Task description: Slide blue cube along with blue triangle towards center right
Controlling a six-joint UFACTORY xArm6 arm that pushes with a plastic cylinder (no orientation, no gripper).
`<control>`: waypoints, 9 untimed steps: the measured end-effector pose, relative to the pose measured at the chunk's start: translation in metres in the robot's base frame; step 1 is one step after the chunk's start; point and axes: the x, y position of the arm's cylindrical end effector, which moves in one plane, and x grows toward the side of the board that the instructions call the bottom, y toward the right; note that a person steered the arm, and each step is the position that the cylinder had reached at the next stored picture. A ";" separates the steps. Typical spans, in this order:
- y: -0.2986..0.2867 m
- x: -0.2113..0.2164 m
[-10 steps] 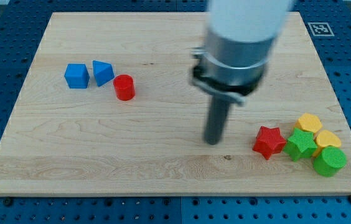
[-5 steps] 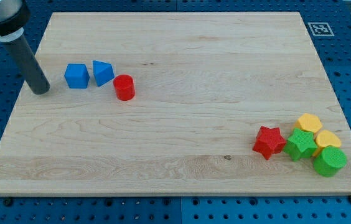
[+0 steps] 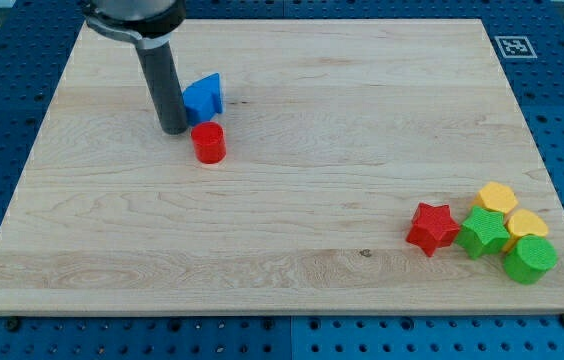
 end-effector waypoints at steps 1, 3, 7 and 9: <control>0.001 -0.020; 0.028 -0.045; 0.108 -0.103; 0.189 -0.104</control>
